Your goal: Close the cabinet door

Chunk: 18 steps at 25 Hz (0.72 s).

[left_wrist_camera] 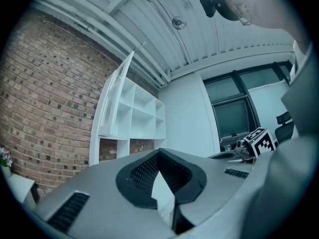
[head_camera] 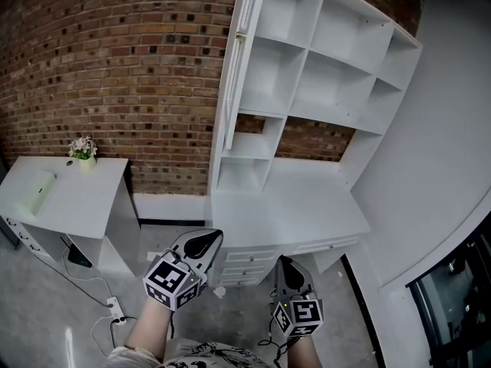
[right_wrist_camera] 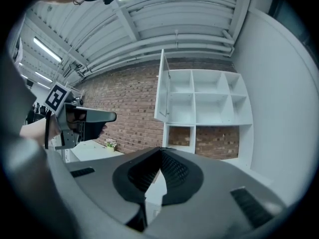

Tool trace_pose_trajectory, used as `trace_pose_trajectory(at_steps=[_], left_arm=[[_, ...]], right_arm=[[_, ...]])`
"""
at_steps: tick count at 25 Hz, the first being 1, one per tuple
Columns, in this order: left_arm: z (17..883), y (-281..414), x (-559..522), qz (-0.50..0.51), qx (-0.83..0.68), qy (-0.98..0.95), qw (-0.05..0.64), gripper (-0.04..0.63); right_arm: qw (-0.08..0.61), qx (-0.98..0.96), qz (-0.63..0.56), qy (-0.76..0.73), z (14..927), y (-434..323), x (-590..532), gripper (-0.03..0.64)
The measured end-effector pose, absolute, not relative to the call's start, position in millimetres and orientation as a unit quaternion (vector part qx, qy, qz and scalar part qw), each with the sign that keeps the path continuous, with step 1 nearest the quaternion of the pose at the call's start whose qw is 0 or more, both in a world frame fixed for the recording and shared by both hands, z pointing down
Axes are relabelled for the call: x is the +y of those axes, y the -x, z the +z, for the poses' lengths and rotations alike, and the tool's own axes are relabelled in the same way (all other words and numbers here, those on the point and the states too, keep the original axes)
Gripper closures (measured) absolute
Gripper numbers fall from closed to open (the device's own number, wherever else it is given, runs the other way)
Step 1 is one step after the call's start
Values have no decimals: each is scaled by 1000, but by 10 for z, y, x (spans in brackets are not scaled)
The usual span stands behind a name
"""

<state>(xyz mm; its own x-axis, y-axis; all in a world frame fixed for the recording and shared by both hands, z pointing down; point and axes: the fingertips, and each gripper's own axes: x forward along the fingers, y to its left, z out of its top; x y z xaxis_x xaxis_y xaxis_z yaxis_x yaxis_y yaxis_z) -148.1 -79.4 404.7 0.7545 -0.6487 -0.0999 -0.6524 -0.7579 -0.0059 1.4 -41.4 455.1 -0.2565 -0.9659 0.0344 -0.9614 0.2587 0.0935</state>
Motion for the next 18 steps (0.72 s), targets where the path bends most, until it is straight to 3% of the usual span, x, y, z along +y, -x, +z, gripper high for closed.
trace_pose_trajectory(at_steps=[18], left_arm=[[4117,1074,-2234,56,444,894,6,584]], right_arm=[[37,-848,-36,-528,4547,-520,-2039,612]])
